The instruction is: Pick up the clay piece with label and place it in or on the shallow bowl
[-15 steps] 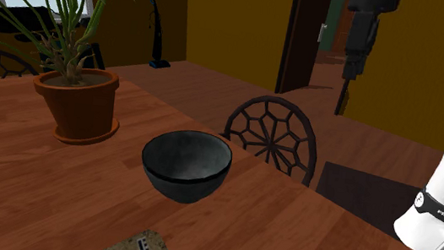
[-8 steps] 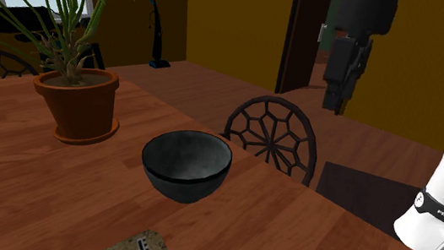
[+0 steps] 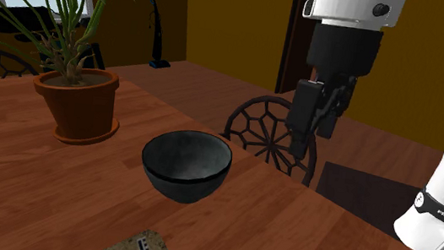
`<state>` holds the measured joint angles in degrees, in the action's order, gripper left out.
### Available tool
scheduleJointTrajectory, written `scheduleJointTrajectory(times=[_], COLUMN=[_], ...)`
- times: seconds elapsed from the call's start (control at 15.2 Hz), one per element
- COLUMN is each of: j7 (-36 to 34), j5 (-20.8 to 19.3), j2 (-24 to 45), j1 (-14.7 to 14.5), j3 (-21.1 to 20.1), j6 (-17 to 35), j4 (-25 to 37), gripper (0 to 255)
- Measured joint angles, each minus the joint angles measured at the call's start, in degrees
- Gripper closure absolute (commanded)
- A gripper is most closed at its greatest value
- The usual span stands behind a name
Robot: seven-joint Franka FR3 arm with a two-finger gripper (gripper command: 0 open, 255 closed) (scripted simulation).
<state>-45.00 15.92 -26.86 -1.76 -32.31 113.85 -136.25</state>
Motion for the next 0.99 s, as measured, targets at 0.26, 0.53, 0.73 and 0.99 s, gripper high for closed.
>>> scheduleJointTrajectory(times=[0.26, 0.53, 0.73, 0.99], j7=[-9.4, -20.5, -29.9, -42.4], j5=[-3.8, -12.0, -21.2, -34.5], j2=[8.6, 19.0, 28.3, 41.8], j1=[2.1, 4.4, 4.6, -0.9], j3=[-7.4, -14.1, -17.0, -16.1], j6=[4.9, 8.9, 9.7, 8.2], j4=[4.6, 9.9, 15.2, 24.4], gripper=[0, 0, 0, 0])
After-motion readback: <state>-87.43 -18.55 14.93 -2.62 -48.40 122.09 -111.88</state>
